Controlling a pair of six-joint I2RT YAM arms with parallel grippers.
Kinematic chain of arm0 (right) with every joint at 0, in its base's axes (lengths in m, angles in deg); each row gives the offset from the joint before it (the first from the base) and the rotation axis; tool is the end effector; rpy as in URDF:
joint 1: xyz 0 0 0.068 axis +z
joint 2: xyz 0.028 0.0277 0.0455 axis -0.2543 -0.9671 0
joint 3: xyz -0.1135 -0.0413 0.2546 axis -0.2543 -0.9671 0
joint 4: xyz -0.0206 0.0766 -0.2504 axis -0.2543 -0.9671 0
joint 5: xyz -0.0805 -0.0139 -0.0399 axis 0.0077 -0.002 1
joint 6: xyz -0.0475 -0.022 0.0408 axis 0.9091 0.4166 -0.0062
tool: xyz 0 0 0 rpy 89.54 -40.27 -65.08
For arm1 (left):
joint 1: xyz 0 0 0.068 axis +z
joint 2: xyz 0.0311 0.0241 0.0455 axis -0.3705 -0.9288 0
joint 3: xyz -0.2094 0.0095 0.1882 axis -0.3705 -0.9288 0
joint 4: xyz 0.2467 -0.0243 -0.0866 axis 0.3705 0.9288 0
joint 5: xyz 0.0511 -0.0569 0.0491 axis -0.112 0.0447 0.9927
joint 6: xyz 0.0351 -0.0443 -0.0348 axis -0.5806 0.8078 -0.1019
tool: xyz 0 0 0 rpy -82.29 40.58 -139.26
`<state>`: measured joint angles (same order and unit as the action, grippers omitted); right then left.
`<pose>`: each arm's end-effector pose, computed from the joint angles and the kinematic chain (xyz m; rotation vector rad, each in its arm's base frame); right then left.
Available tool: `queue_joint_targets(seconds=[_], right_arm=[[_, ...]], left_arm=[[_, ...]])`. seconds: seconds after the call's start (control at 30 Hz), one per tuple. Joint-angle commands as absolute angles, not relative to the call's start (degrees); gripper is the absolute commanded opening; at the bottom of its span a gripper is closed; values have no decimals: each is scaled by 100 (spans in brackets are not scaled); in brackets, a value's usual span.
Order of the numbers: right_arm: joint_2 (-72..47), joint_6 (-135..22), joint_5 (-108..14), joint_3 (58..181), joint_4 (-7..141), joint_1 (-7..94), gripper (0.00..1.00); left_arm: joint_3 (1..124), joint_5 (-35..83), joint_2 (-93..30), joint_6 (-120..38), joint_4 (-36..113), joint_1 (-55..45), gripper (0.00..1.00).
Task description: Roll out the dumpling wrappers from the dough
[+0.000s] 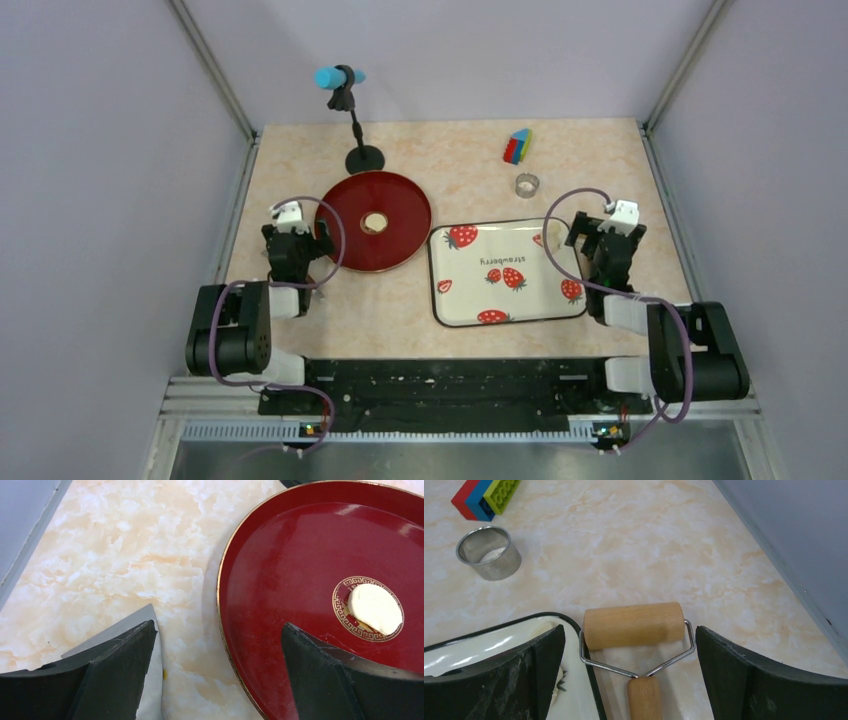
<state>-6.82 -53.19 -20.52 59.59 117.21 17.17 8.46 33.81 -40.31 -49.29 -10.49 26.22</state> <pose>0.2495 -0.0063 0.1727 0.2589 1.7291 -0.2091 0.2689 0.0225 0.1544 -0.1461 1.8169 0.0340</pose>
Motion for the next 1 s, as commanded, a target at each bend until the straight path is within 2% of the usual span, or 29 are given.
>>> queue_joint_targets(seconds=[0.0, 0.07, 0.2, 0.27, 0.37, 0.43, 0.47, 0.53, 0.6, 0.67, 0.7, 0.97], right_arm=[[-393, -4826, -2564, 5797, 11926, 1680, 99], [-555, -4518, -2392, 5916, 11902, 1671, 99], [-910, -5226, -1809, 6429, 11119, 1595, 99], [-816, -5432, -3072, 6253, 11472, 1589, 99], [-1071, -5252, -2434, 6472, 11367, 1913, 99], [-1330, -5247, -2853, 6181, 12329, 1591, 99], [-1281, -5323, -2961, 6208, 12082, 1534, 99], [-1253, -5256, -3133, 5928, 12607, 1526, 99], [-1558, -5189, -3155, 5425, 13920, 1532, 98], [-1385, -5262, -3016, 5507, 13428, 1541, 98], [-1519, -5237, -3041, 5418, 13877, 1543, 99], [-1457, -5199, -3147, 5455, 13697, 1543, 99]], left_arm=[[824, 3474, -4024, -5034, -1804, 2612, 99], [822, 3473, -4011, -5028, -1796, 2614, 99], [832, 3473, -4011, -5029, -1754, 2610, 99], [841, 3474, -4012, -5029, -1750, 2614, 99], [841, 3473, -4003, -5025, -1741, 2613, 99], [846, 3477, -4007, -5026, -1733, 2614, 99], [842, 3475, -4002, -5018, -1734, 2614, 99], [841, 3473, -4003, -5032, -1724, 2614, 99], [841, 3480, -4018, -5035, -1759, 2615, 99], [801, 3474, -4067, -5042, -1935, 2615, 99], [771, 3473, -4094, -5042, -2024, 2614, 99], [774, 3464, -4080, -5043, -1987, 2613, 99]])
